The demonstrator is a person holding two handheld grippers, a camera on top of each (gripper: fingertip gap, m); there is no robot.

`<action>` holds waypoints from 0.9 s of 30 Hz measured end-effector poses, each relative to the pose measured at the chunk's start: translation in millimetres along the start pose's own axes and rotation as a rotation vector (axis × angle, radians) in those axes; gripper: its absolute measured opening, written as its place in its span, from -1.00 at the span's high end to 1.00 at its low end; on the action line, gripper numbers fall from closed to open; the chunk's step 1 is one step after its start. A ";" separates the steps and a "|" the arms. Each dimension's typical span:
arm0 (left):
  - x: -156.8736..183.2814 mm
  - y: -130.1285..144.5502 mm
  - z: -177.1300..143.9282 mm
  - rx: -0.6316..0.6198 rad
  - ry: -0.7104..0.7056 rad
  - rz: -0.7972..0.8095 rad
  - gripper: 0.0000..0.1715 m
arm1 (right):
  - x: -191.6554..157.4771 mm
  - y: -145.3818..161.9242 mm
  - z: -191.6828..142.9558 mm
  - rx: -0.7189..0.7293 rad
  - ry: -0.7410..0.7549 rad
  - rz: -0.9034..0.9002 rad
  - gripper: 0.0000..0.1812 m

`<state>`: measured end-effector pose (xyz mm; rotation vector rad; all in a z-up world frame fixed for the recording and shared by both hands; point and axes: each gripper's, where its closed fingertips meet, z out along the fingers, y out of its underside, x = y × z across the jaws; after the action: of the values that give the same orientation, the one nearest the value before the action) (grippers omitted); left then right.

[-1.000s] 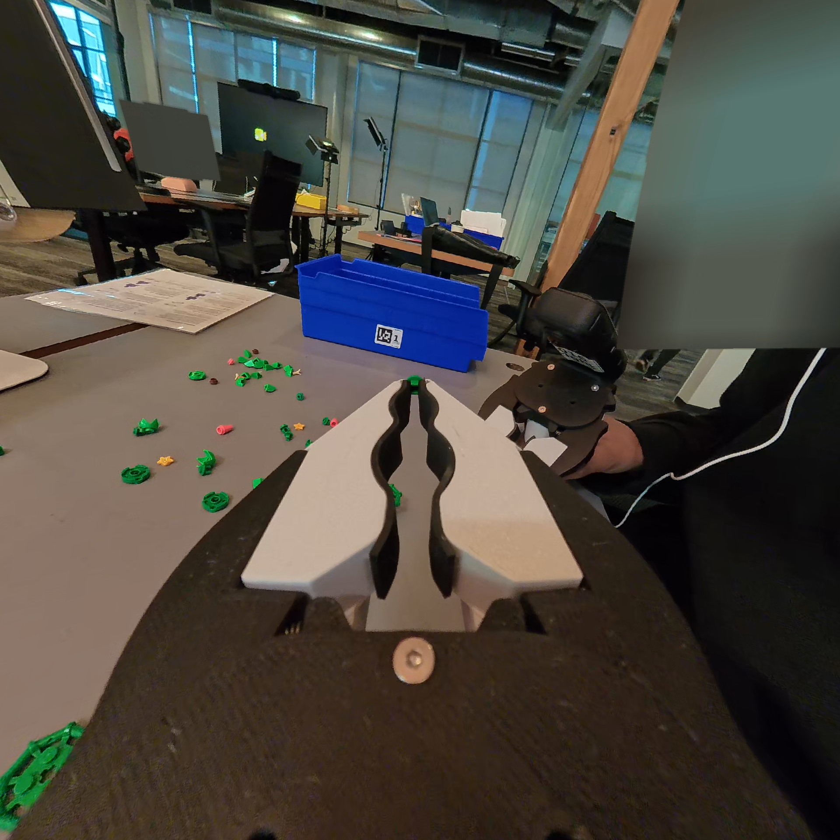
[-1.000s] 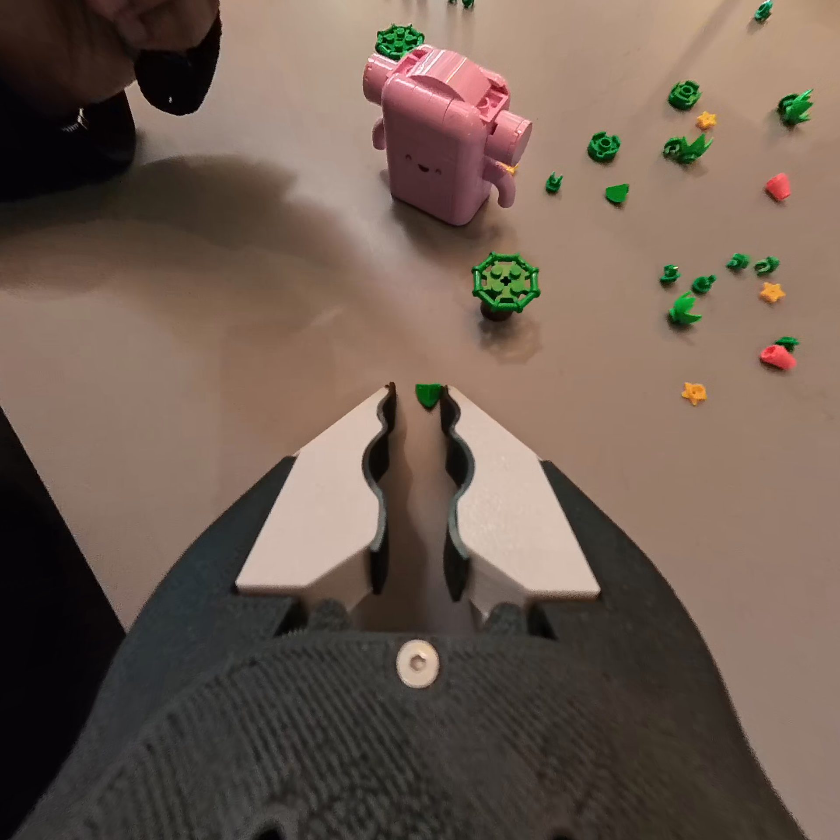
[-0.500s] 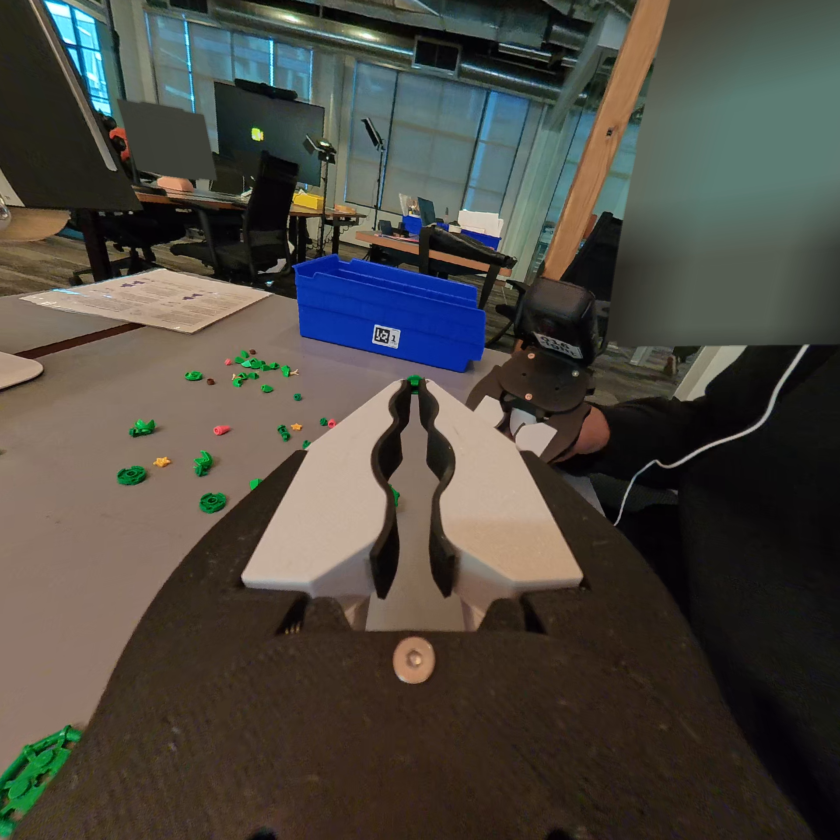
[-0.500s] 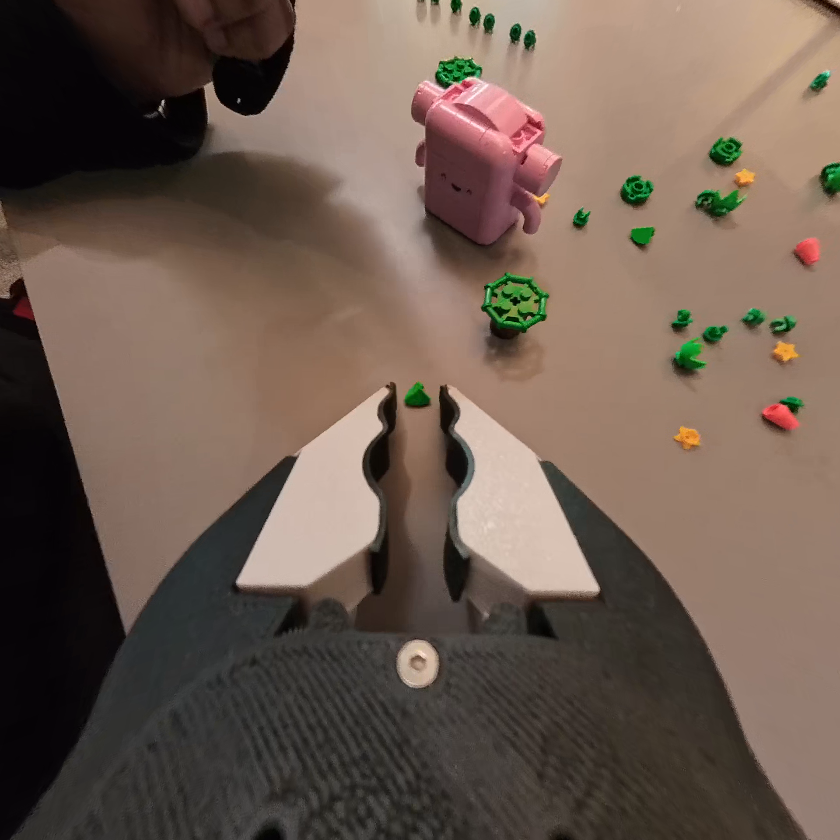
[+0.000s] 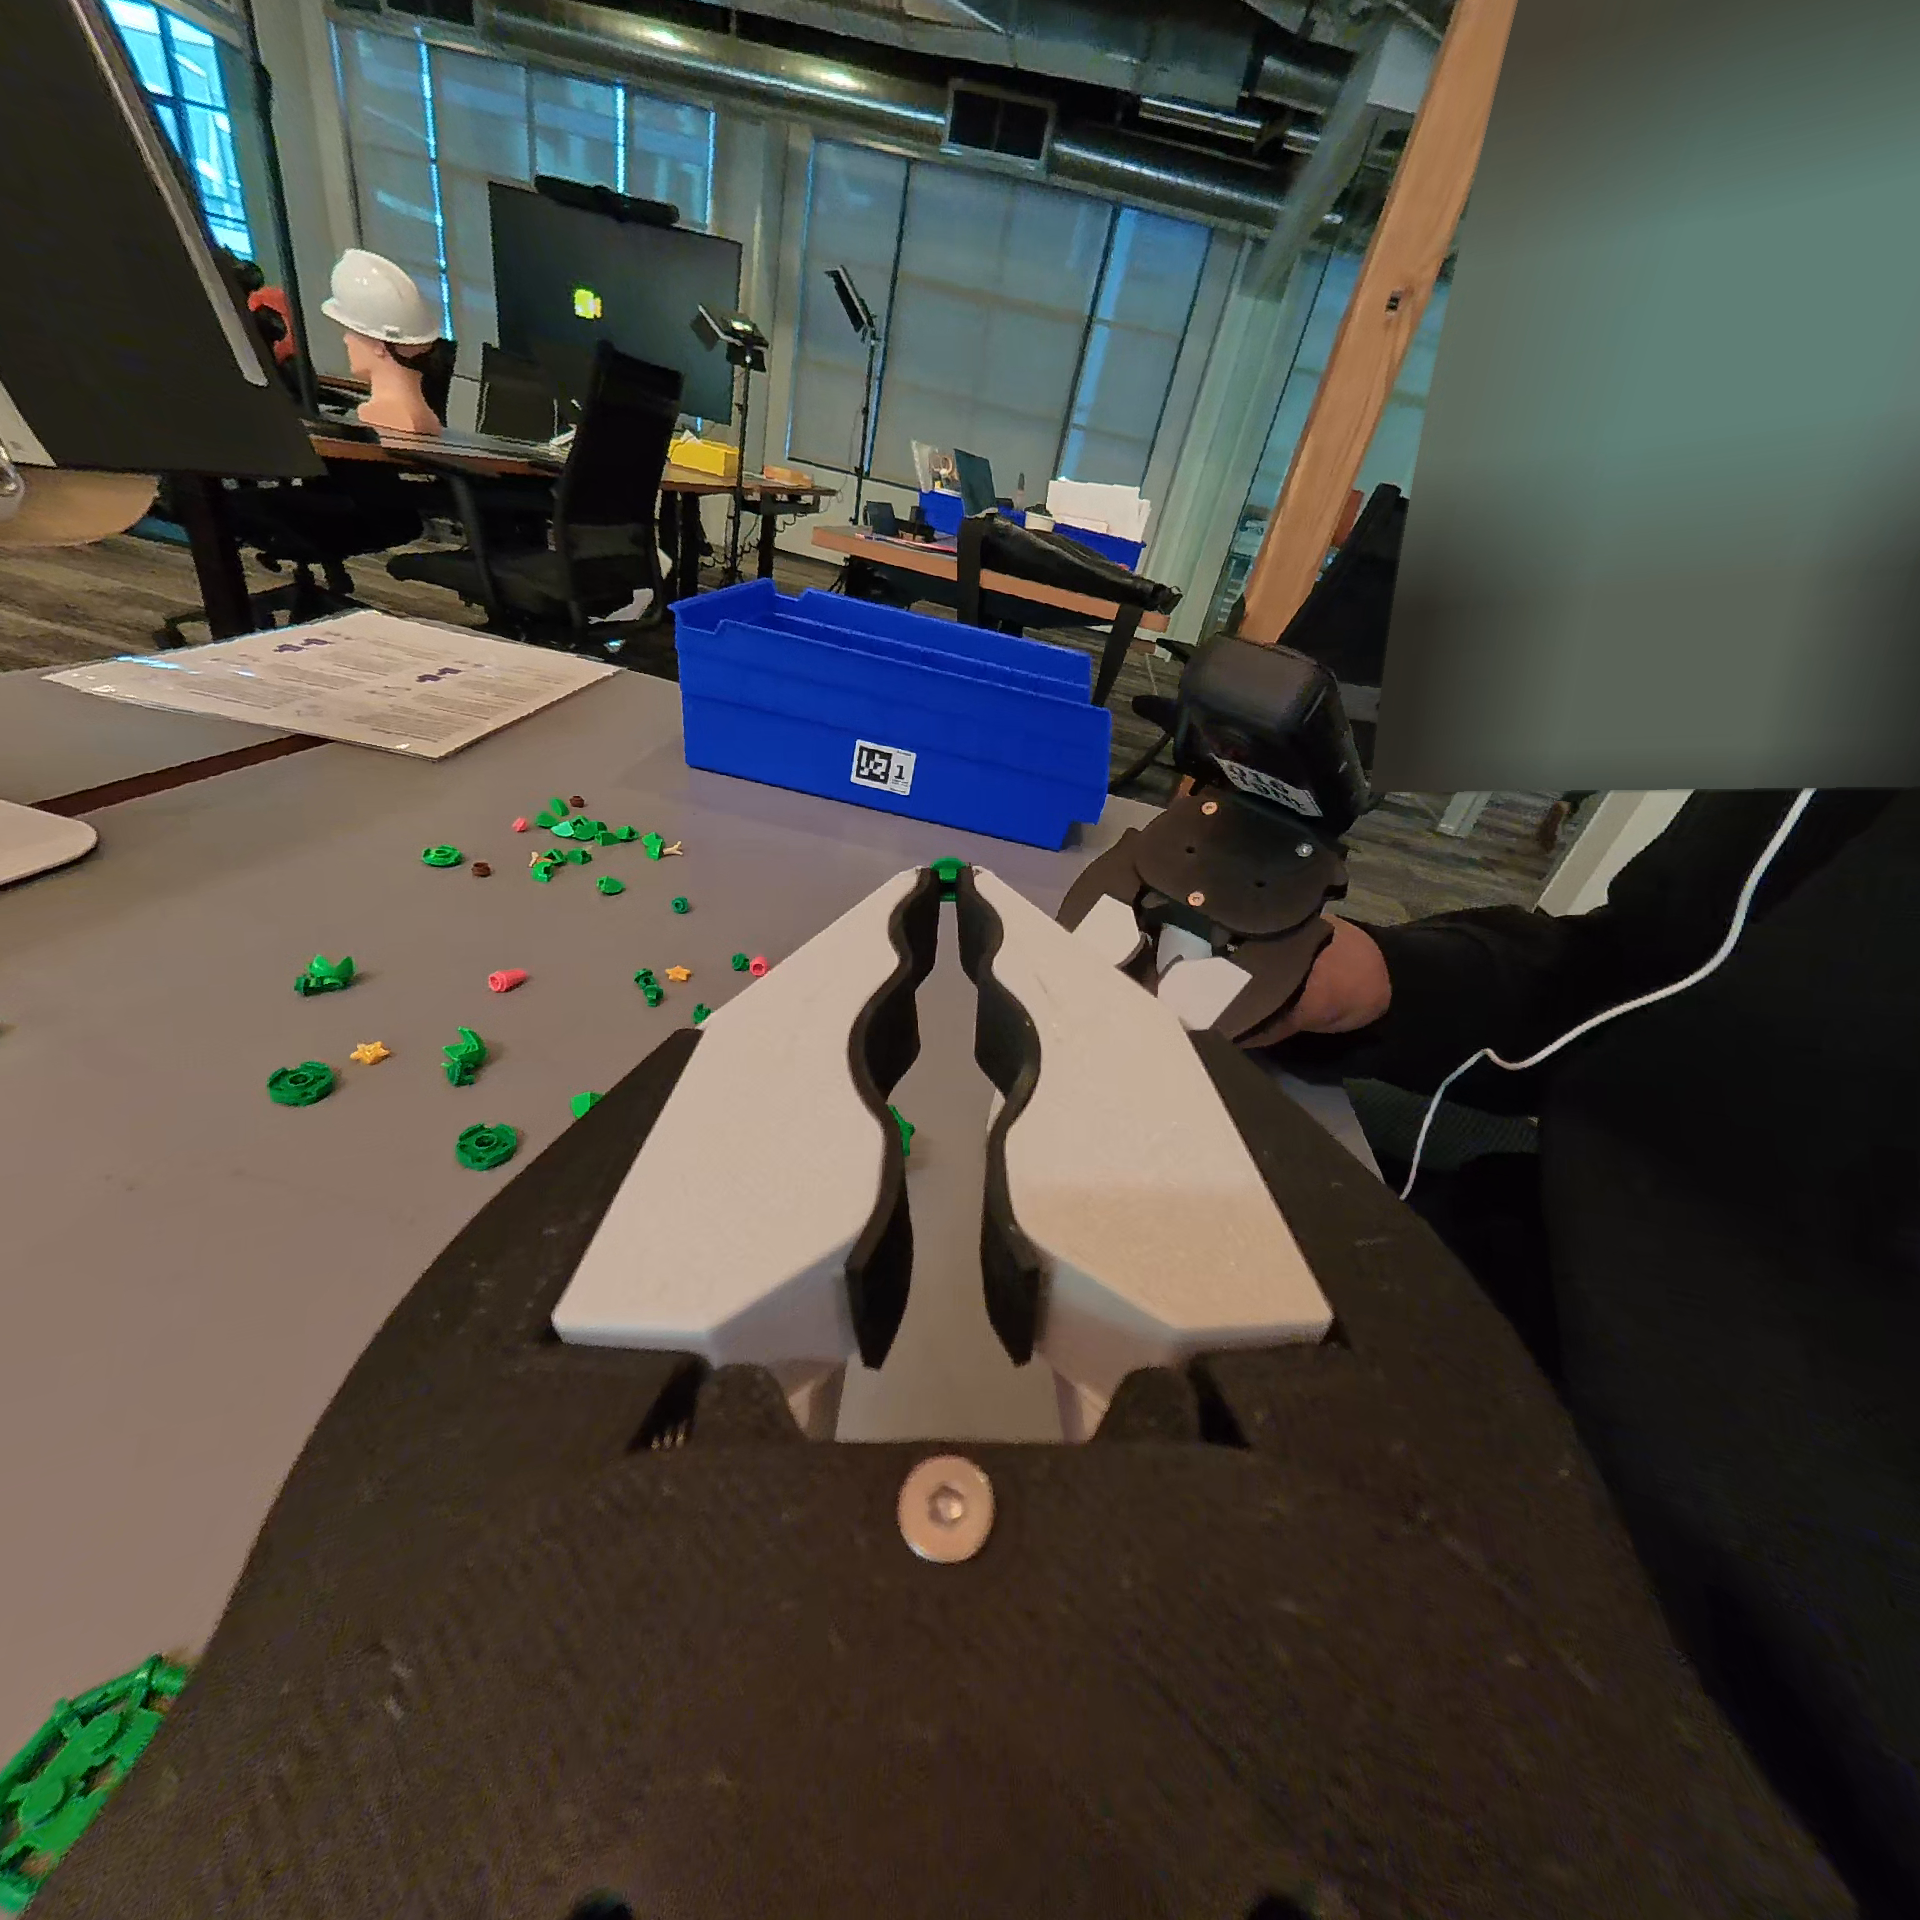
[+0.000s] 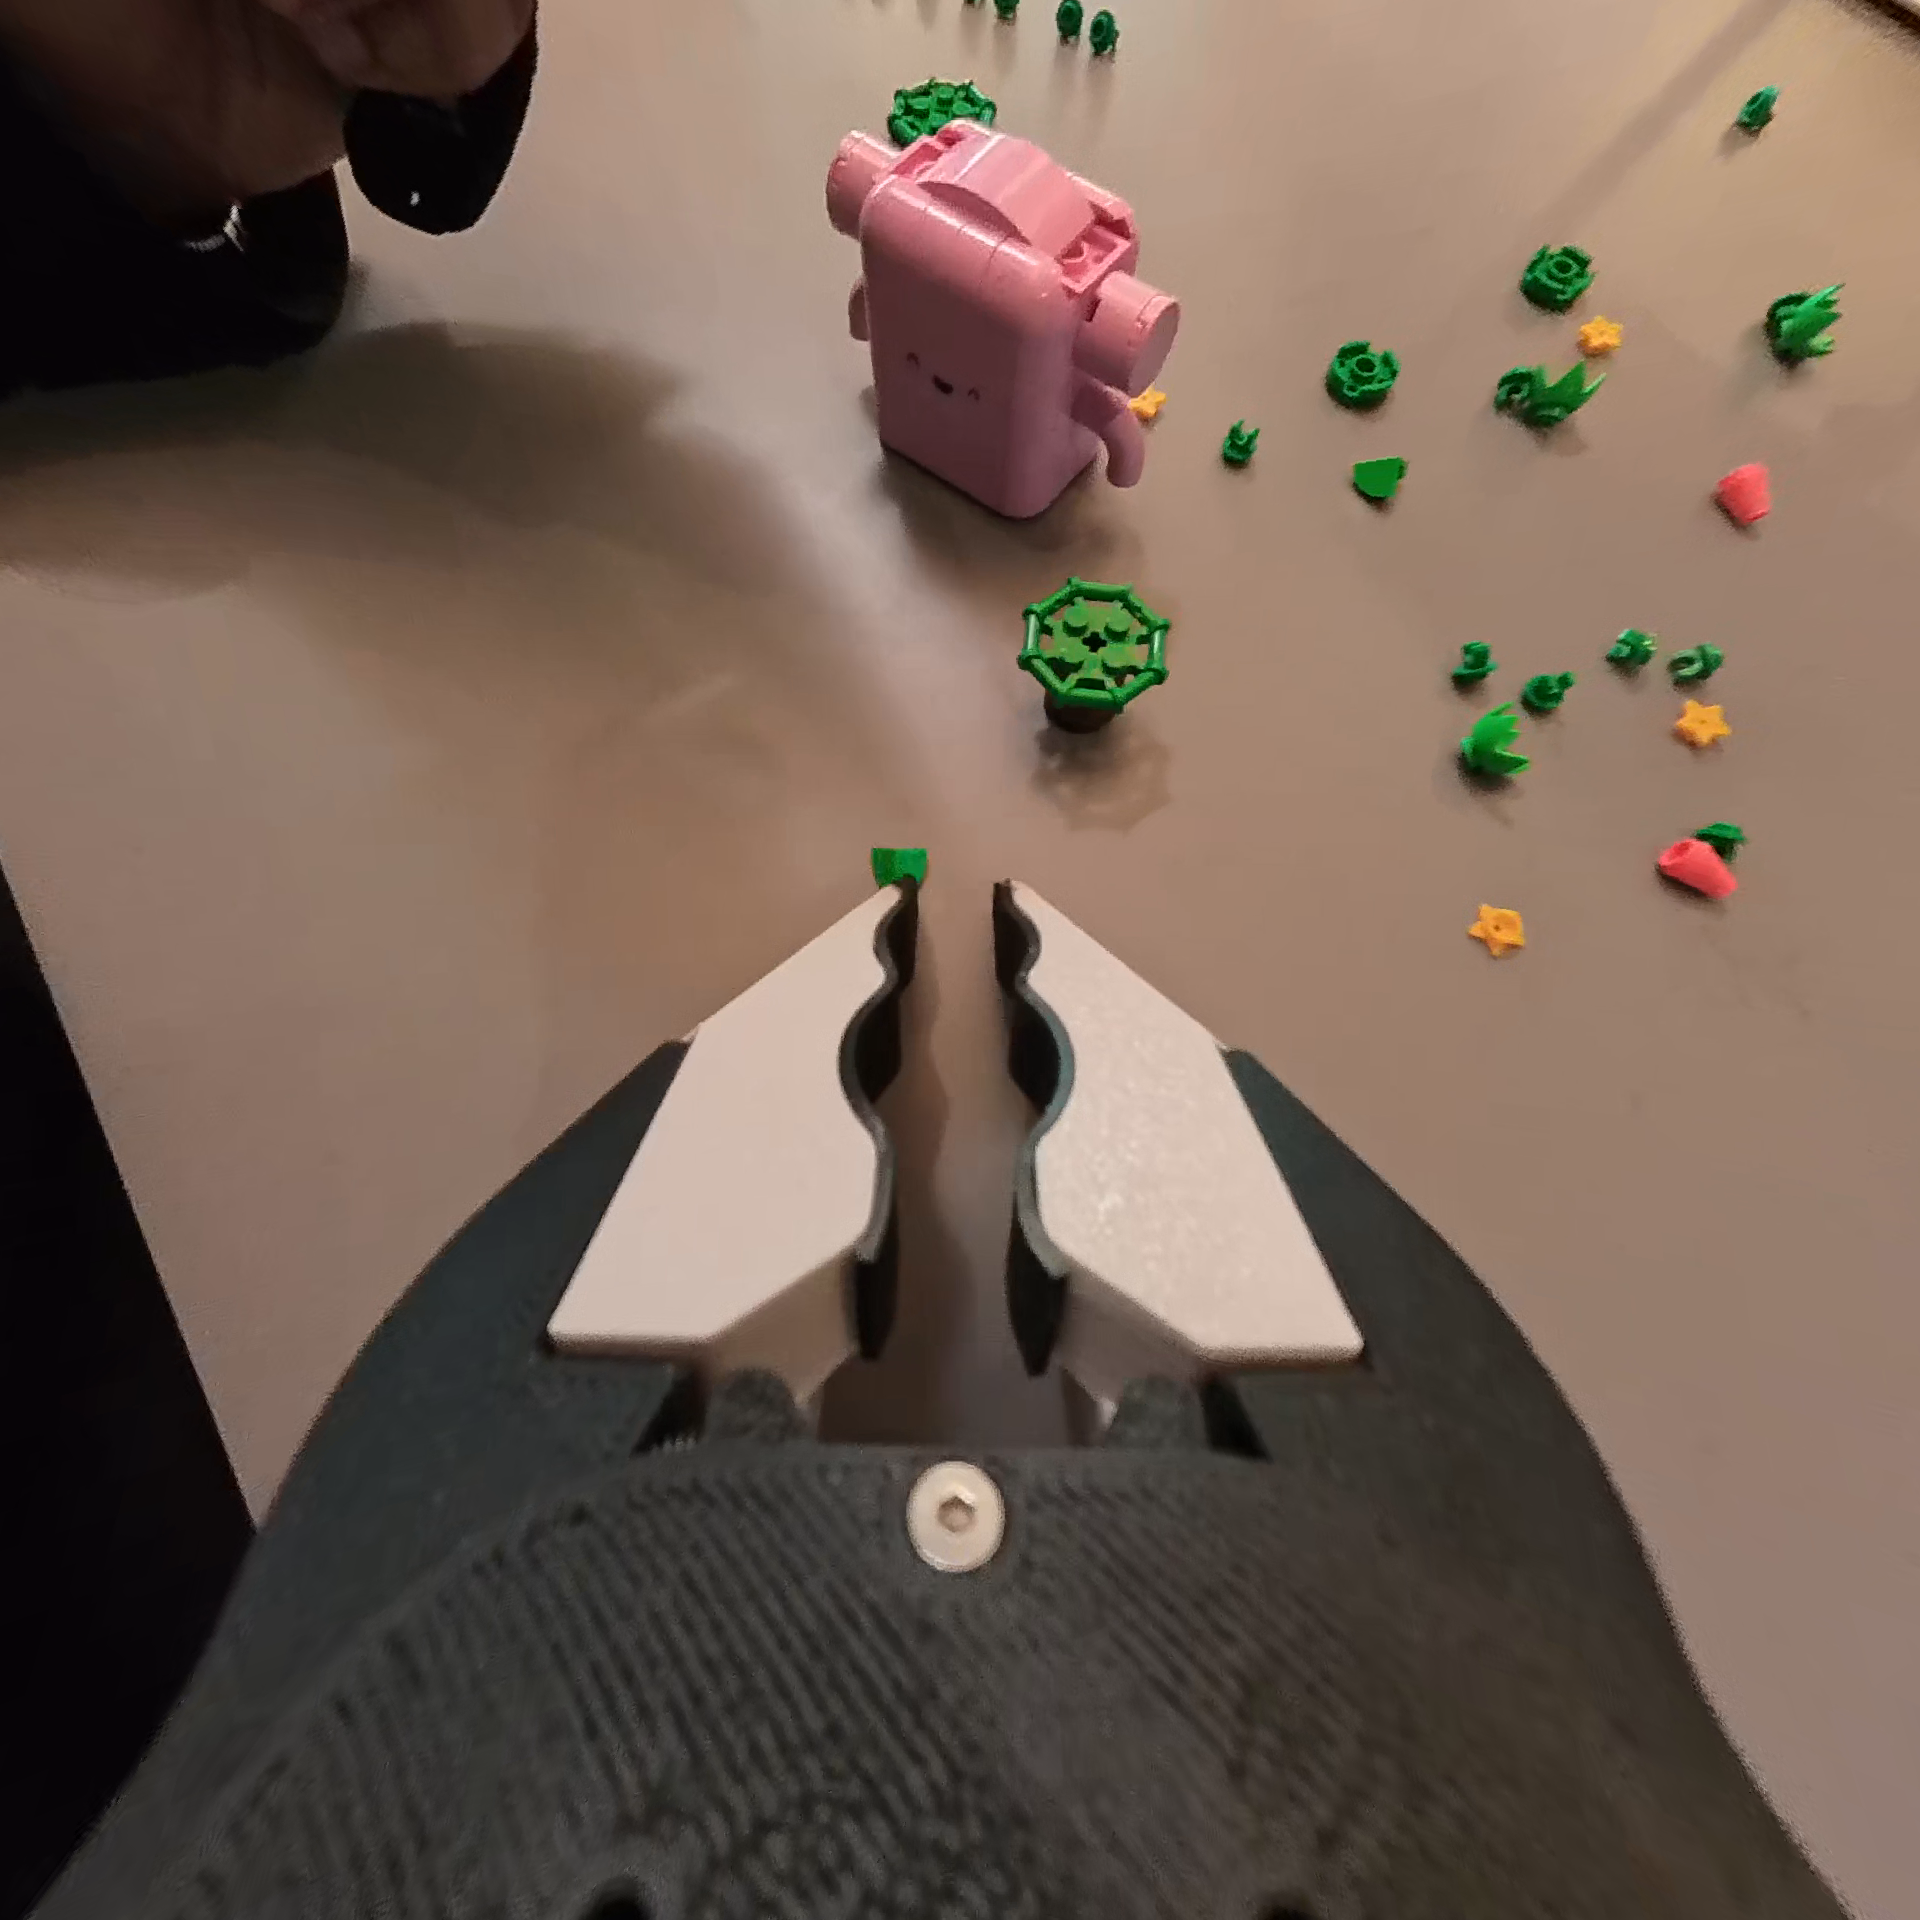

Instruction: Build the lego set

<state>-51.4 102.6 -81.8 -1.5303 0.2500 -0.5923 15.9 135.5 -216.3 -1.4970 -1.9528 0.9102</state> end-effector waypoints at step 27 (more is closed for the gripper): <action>0.1 0.7 0.6 -0.004 -0.002 0.006 1.00 | -22.7 0.7 0.3 -0.008 -0.115 -0.057 0.90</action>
<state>-50.9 103.0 -82.4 -1.5335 0.2547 -0.5861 22.0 113.7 -217.0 -1.4136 -2.0718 0.9850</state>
